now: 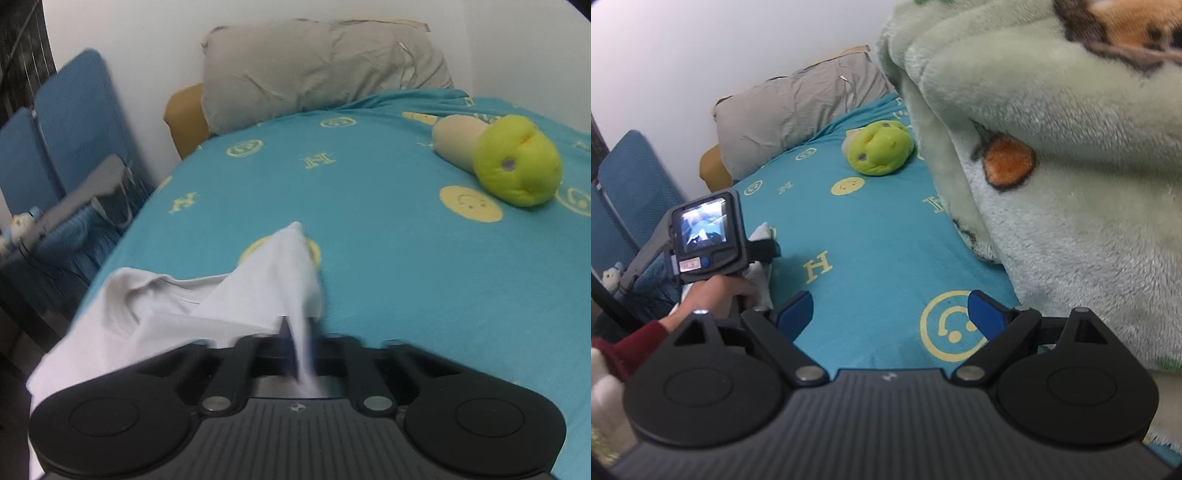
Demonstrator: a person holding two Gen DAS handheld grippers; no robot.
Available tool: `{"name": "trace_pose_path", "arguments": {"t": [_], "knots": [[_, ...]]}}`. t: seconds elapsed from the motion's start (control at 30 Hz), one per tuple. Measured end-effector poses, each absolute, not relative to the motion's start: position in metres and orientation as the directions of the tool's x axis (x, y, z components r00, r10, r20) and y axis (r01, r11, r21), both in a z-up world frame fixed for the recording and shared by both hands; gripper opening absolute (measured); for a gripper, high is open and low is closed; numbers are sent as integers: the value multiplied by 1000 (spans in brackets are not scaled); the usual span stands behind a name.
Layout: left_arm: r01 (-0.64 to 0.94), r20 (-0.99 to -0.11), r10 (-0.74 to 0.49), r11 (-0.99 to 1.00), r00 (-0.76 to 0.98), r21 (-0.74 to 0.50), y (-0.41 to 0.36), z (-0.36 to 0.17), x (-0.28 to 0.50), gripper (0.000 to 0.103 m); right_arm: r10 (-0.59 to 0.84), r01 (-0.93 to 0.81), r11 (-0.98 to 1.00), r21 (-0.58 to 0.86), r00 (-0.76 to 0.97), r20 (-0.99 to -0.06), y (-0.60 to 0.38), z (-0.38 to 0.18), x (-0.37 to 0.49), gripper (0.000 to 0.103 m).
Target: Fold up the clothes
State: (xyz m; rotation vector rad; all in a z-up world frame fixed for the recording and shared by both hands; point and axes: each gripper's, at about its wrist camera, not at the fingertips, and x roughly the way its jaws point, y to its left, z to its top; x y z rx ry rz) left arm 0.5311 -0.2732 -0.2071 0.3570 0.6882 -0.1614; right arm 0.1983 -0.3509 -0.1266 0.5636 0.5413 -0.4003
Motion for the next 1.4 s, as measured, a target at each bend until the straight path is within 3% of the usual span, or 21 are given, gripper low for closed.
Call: {"name": "trace_pose_path", "arguments": {"t": [0.3,0.63,0.73,0.8,0.87,1.0,1.2,1.4], "knots": [[296,-609,-100,927,787,231,-299,-188,524,1,-222,513,738,438,797,-561,-363,-122,185,92],[318,-639,-137,932,757,177,-361,-194,529,2,-255,541,719,437,789,-558,-376,-128,187,92],[333,-642,-144,925,753,182,-358,-206,526,10,-262,543,724,427,788,-558,-380,-131,191,92],[362,-639,-183,918,747,160,-345,-192,514,43,-267,544,727,420,786,-557,-382,-133,194,92],[386,-634,-222,913,741,131,-328,-173,498,45,-260,531,735,421,795,-548,-382,-132,195,92],[414,-600,-288,907,746,80,-283,-125,449,61,-246,498,759,420,816,-523,-379,-126,192,92],[376,-576,-283,925,767,46,-186,-75,318,71,-228,444,793,416,851,-473,-374,-105,176,92],[323,-620,-312,941,720,-99,-99,-72,208,71,-94,308,855,417,883,-459,-364,-64,146,92]]}}
